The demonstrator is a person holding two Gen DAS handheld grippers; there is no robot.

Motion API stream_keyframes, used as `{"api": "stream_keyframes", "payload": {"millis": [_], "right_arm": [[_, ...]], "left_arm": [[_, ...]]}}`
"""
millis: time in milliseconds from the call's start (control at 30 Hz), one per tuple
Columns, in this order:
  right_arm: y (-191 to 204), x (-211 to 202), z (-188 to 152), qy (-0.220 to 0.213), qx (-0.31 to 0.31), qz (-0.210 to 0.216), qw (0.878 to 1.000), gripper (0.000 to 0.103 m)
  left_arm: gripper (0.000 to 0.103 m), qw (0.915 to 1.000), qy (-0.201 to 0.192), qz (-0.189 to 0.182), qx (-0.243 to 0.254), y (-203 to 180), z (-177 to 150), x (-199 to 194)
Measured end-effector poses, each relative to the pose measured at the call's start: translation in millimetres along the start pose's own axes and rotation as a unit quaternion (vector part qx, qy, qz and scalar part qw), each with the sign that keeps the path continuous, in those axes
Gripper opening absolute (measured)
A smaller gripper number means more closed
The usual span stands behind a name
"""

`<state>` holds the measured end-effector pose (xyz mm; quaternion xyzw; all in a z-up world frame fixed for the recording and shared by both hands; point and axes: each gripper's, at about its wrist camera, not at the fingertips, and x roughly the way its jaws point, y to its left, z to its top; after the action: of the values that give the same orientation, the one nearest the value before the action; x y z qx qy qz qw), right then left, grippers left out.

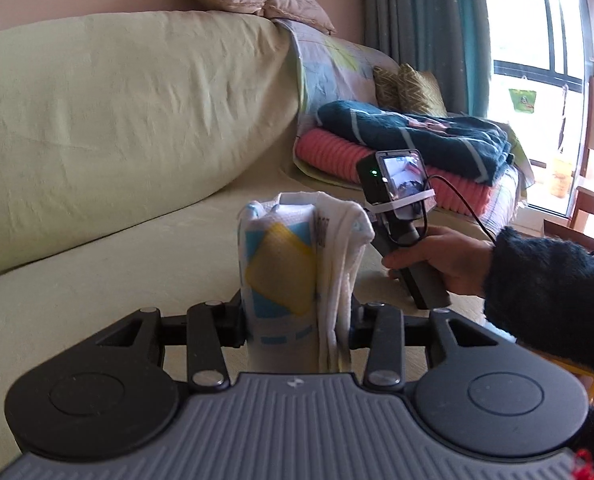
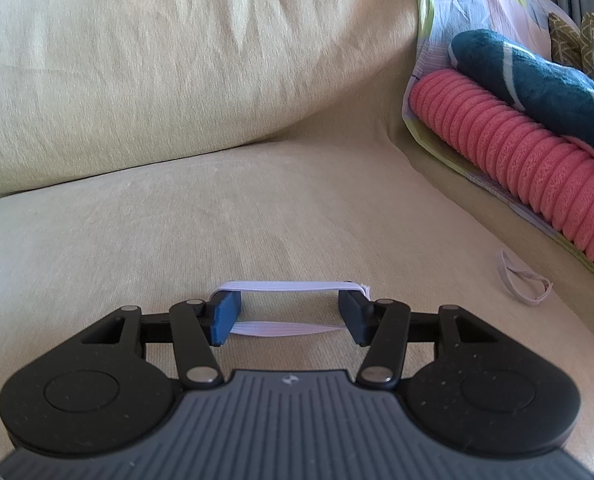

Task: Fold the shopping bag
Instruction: 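Lower the right gripper onto the top of the bag held by the left gripper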

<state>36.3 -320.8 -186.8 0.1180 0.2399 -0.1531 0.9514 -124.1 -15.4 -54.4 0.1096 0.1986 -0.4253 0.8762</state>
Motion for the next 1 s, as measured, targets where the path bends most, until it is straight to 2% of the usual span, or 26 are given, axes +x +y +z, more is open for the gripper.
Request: {"api": "stream_keyframes", "payload": {"millis": [200, 233, 300, 400, 433, 533, 667, 767, 867, 1000], "right_arm": [[-8.7, -14.3, -0.7, 0.001, -0.023, 0.014, 1.000, 0.050], [-12.0, -20.5, -1.6, -0.003, -0.022, 0.027, 0.999, 0.050], [-24.2, -47.6, -4.6, -0.020, -0.013, 0.098, 0.995, 0.049], [-33.3, -79.7, -0.9, -0.039, -0.002, 0.178, 0.983, 0.049], [-34.1, -92.3, 4.6, -0.033, -0.006, 0.203, 0.979, 0.050], [-30.8, -127.9, 24.3, -0.012, -0.044, 0.278, 0.959, 0.050], [-16.2, -169.7, 54.4, 0.020, -0.136, 0.368, 0.920, 0.050], [0.2, -188.2, 67.9, 0.023, -0.207, 0.395, 0.895, 0.050], [32.8, -194.4, 81.5, 0.065, -0.286, 0.409, 0.864, 0.050], [59.4, -193.6, 89.9, 0.107, -0.289, 0.433, 0.847, 0.050]], "left_arm": [[0.048, 0.9997, -0.004, 0.023, 0.002, 2.1, 8.4, 7.1], [0.048, 0.9997, -0.004, 0.024, 0.003, 1.4, 8.9, 7.7], [0.048, 0.9995, -0.003, 0.029, 0.014, 2.0, 11.6, 11.2], [0.048, 0.9987, 0.000, 0.032, 0.038, -2.8, 13.4, 16.8], [0.048, 0.9983, 0.001, 0.033, 0.047, -5.0, 13.9, 18.7], [0.048, 0.9968, 0.002, 0.030, 0.074, -14.1, 13.2, 22.0], [0.048, 0.9950, 0.002, 0.028, 0.096, -22.4, 10.4, 24.2], [0.048, 0.9935, 0.003, 0.024, 0.111, -25.4, 7.4, 24.7], [0.048, 0.9922, 0.007, 0.025, 0.122, -25.9, 4.1, 26.2], [0.049, 0.9912, 0.001, 0.025, 0.130, -27.0, 2.0, 26.2]]}}
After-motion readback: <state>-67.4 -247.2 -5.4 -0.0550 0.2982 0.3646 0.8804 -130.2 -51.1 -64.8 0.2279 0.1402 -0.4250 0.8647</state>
